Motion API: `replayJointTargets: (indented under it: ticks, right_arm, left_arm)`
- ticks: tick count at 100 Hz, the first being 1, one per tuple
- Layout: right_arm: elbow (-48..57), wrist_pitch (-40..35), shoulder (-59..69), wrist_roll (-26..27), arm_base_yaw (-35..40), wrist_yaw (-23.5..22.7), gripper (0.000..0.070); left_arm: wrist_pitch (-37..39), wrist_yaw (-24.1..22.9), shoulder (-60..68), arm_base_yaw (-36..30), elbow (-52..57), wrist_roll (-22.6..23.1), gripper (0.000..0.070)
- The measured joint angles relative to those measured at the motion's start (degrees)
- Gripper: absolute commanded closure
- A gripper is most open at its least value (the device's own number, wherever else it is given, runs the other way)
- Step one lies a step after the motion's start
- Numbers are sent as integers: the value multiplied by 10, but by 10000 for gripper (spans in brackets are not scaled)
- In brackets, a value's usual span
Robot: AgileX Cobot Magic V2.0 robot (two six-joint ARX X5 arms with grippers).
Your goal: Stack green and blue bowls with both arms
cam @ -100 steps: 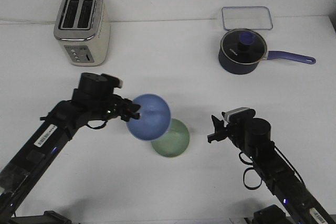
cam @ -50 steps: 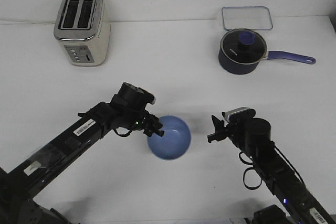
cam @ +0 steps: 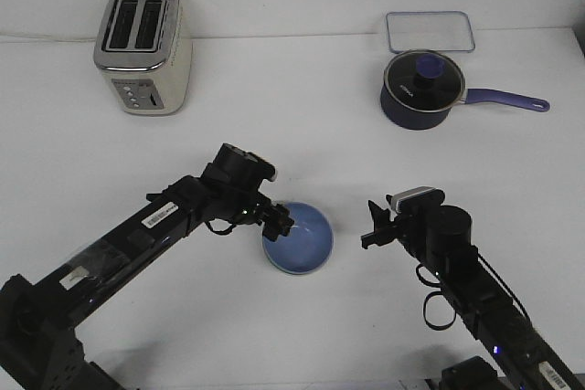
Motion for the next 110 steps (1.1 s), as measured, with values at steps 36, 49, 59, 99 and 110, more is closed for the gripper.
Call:
replayJointTargets:
  ticks: [36,49,59,99,110]
  right_arm:
    - [0,0,0,-1,0,11,432]
    - [0,0,-10,-5,0,15,433]
    - [0,-1,-46,-5,0,22,437]
    - [-67,6,-282,-46,0,121,700]
    - [-90,17,-327,-50,0,150,700]
  left_arm:
    - [44,-110,-156,106,-1,13,276]
    - [53,-163,-235,174,-1,28,297]
    - [50,-165,-277,235,-3,36,404]
    - [332,-160,-588,397,-392,40,689]
    - [411,-153,-656,398,-510,34,689]
